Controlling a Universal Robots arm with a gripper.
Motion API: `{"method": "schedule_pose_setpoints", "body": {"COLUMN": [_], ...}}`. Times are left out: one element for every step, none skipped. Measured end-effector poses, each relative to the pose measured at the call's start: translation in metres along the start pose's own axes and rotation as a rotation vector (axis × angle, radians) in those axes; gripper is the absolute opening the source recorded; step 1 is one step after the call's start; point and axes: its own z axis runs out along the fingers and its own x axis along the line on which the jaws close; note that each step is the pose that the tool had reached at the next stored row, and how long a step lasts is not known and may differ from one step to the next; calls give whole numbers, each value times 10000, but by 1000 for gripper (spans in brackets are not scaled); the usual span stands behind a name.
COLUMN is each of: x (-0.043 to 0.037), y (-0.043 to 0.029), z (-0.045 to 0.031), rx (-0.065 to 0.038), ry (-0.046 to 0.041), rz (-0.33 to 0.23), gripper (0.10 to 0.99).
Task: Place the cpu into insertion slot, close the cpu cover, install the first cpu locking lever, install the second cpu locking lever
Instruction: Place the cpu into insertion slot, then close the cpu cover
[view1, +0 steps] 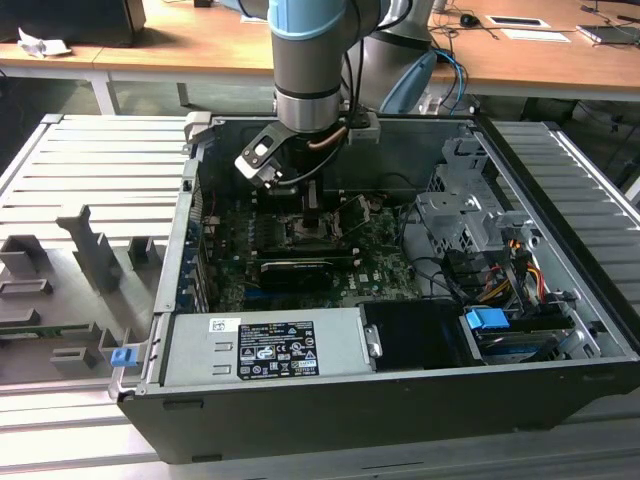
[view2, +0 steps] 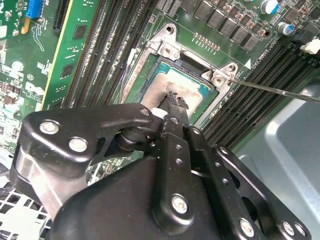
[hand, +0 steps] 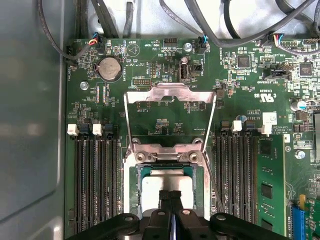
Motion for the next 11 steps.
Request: {"method": "schedule_pose_setpoints", "body": {"x": [0, 0, 0, 0, 0, 0, 0, 0, 0, -2, -3], "y": [1, 1, 1, 1, 1, 2, 2, 12, 31, 44, 56], "z": [-6, -9, -13, -15, -17, -20, -21, -23, -21, -20, -19], "rx": [0, -1, -1, -1, 0, 0, -1, 14, 37, 48, 62], "ry": [-1, 1, 1, 1, 0, -1, 1, -2, 0, 3, 4], "rz": [0, 1, 2, 2, 2, 4, 8, 8, 9, 10, 10], "gripper": [106, 106, 106, 106, 106, 106, 106, 106, 106, 106, 106]}}
